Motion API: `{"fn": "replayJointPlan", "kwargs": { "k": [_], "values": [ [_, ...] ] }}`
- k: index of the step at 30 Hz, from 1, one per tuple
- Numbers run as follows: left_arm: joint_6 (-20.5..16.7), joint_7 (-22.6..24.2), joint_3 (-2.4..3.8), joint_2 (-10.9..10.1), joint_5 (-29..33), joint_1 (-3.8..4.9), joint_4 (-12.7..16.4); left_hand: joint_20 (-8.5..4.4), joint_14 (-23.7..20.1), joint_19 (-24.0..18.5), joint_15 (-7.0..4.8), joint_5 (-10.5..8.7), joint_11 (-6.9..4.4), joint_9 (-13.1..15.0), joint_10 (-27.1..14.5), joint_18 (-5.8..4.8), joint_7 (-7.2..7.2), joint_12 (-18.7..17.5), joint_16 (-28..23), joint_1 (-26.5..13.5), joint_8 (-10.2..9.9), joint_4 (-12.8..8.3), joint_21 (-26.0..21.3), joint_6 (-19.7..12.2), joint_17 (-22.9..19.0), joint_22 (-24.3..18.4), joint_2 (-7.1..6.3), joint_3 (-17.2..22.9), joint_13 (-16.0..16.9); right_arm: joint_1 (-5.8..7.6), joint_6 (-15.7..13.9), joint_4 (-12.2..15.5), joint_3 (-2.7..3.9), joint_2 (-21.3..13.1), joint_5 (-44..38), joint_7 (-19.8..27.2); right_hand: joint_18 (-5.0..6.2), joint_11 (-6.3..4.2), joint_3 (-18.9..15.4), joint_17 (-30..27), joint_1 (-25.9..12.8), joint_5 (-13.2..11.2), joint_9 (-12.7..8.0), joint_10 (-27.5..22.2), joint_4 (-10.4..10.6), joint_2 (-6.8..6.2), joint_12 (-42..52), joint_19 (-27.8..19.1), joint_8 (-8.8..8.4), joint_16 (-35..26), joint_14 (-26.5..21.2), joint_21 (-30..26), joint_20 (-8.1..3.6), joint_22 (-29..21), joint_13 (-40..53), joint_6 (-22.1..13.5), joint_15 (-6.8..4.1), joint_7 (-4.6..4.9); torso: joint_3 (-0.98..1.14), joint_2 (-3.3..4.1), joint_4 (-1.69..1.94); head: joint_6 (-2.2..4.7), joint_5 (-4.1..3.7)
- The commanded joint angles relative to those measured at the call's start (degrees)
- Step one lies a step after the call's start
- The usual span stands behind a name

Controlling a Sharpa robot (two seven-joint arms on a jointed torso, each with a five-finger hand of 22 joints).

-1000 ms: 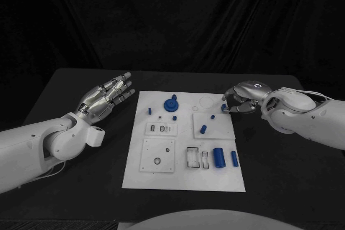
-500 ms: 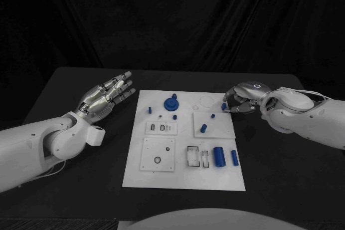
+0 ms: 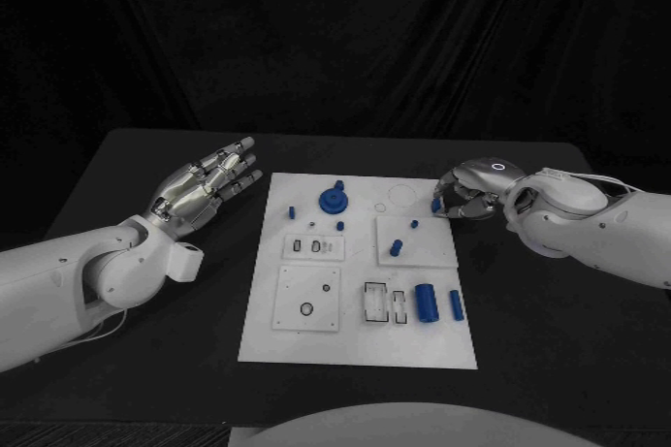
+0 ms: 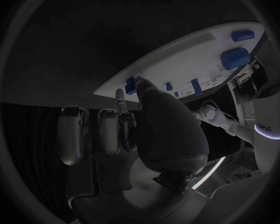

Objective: Assemble the parts on the task board

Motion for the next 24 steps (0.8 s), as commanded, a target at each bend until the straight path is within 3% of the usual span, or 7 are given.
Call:
{"fn": "replayJointPlan", "kwargs": {
  "k": [1, 16, 24],
  "values": [
    [0.6, 0.5, 0.05, 0.1, 0.0, -0.06, 0.0, 0.21, 0.0, 0.0, 0.21, 0.19, 0.38, 0.1, -0.1, -0.62, -0.08, 0.2, -0.2, 0.5, 0.3, 0.1, -0.1, 0.1, -0.1, 0.0, 0.14, 0.3, 0.0, -0.19, 0.2, -0.1, 0.02, 0.1, -0.1, -0.9, -0.92, 0.29, 0.0, 7.2, 0.5, 0.4, 0.0, 6.1, -0.4, -0.10, 0.1, 2.9, 0.17, 0.1, 4.4, -0.4, 0.14, 12.8, 15.1, 0.5, 0.17, 0.02, -0.01, 0.00, 0.00, -0.01, -0.06],
    [0.8, 0.3, 0.05, 0.3, 0.0, -0.06, -0.2, 0.21, 0.0, 0.0, 0.21, 0.19, 0.38, 0.1, -0.1, -0.62, -0.08, 0.2, -0.2, 0.5, 0.3, 0.1, -0.1, 0.1, -0.1, 0.0, 0.14, 0.3, 0.0, -0.27, 0.3, -0.2, 0.02, 0.6, -0.1, -0.8, -0.85, 0.20, 0.0, 7.0, 0.8, 1.0, 0.7, 6.1, -0.7, 0.22, 0.1, 2.8, 0.98, 0.0, 4.4, -0.7, 0.09, 12.7, 15.1, 0.0, 0.10, -0.05, 0.02, -0.01, 0.00, 0.05, -0.04],
    [1.0, 0.2, 0.05, 0.4, 0.0, -0.07, -0.3, 0.21, 0.0, 0.0, 0.21, 0.19, 0.38, 0.1, -0.1, -0.62, -0.08, 0.2, -0.2, 0.5, 0.3, 0.1, -0.1, 0.1, -0.1, 0.0, 0.14, 0.3, 0.0, -0.31, 0.4, -0.3, 0.03, 0.7, -0.1, -0.8, -0.81, -0.34, 0.5, 6.8, 1.6, 9.5, 4.9, 6.1, -3.0, 1.48, 0.1, 2.7, 6.52, 0.0, 4.3, -0.8, -0.36, 12.6, 15.1, 0.3, -0.33, -0.67, 0.01, -0.03, 0.01, 0.11, -0.01]
  ]
}}
